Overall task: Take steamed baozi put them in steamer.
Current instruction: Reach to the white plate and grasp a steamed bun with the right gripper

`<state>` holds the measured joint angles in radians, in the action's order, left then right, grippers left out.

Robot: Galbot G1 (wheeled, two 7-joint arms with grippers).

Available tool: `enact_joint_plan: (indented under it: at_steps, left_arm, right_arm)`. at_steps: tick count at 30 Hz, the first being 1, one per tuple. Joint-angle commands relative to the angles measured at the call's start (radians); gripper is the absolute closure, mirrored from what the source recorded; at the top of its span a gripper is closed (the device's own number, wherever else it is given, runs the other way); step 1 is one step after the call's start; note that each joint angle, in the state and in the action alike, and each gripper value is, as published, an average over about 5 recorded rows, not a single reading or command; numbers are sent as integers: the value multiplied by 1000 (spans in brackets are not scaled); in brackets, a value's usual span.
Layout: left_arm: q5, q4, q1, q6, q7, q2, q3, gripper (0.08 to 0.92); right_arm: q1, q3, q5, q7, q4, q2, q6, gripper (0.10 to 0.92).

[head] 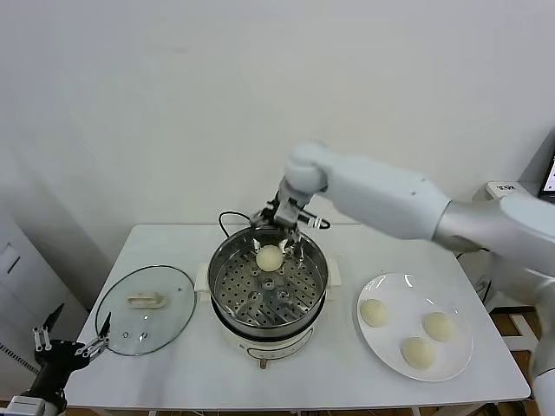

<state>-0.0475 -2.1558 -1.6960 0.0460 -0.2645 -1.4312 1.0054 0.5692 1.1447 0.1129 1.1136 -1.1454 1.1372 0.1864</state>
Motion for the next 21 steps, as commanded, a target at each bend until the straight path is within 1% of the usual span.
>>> enact_joint_plan:
  at_steps: [1, 4, 7, 13, 17, 21]
  left_arm:
    - [0, -2, -1, 0, 0, 1, 0, 177]
    - [0, -5, 1, 1, 0, 1, 0, 177]
    - [0, -8, 5, 2, 1, -2, -2, 177]
    - [-6, -12, 3, 4, 1, -4, -4, 177]
    - [-10, -10, 4, 4, 1, -9, -7, 177]
    - [-17, -6, 3, 3, 1, -14, -13, 177]
  right_arm:
    - [193, 121, 461, 47, 74, -115, -394, 203]
    - [198, 161, 434, 121, 131, -166, -423, 203]
    - [141, 171, 372, 134, 88, -238, -433, 203]
    - [-33, 149, 234, 58, -69, -395, -429, 203]
    - [-144, 119, 125, 12, -141, -463, -367, 203]
    - [-220, 108, 102, -12, -185, -498, -362, 203]
